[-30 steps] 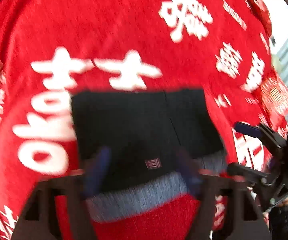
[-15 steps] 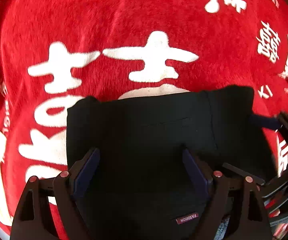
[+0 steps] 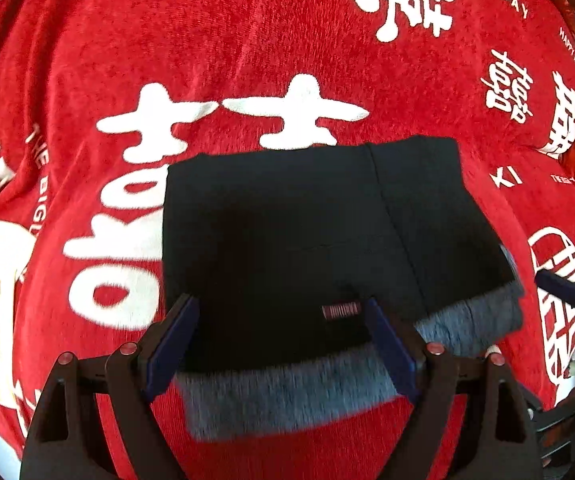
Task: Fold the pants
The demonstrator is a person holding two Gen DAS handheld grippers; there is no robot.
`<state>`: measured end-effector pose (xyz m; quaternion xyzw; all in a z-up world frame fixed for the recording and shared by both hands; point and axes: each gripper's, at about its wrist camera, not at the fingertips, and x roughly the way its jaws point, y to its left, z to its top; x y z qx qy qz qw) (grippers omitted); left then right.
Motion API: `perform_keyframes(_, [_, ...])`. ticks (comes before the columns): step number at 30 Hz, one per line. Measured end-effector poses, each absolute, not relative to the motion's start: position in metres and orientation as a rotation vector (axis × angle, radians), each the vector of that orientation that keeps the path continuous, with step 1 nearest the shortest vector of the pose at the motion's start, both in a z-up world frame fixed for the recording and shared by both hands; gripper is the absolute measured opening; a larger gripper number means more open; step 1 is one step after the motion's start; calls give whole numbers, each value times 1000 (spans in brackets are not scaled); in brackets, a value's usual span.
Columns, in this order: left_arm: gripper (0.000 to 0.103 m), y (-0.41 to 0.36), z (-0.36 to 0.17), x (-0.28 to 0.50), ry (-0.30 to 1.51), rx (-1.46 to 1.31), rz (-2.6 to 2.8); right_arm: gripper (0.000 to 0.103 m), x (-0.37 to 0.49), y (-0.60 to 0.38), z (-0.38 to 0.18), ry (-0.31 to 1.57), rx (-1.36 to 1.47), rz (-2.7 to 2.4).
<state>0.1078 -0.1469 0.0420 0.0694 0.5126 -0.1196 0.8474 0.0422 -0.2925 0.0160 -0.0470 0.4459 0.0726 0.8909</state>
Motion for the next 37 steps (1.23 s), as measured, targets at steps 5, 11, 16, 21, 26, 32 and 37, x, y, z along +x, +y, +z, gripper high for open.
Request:
perform_keyframes(5, [87,-142,42,88,1062,146,-211,103,22,-293,13,934,-73,126])
perform_keyframes(11, [87,-141,44,69,1055,144,-201,103,15,-287,15,936,-103,101])
perform_keyframes(16, [88,-144,50,55,1043,162,-202,103,11,-279,14,954,-119,81])
perform_keyframes(21, [88,-145,54,45,1037,157,-213,103,8,-274,13,972,-131,63])
perform_keyframes(26, [88,-143,52,41,1065,129,-186,103,7,-271,12,986,-130,42])
perform_keyframes(32, [88,-150,55,32,1035,207,-107,103,7,-272,12,999,-128,27])
perform_keyframes(37, [88,-151,59,30,1033,187,-108,103,7,-275,14,1001,-114,19])
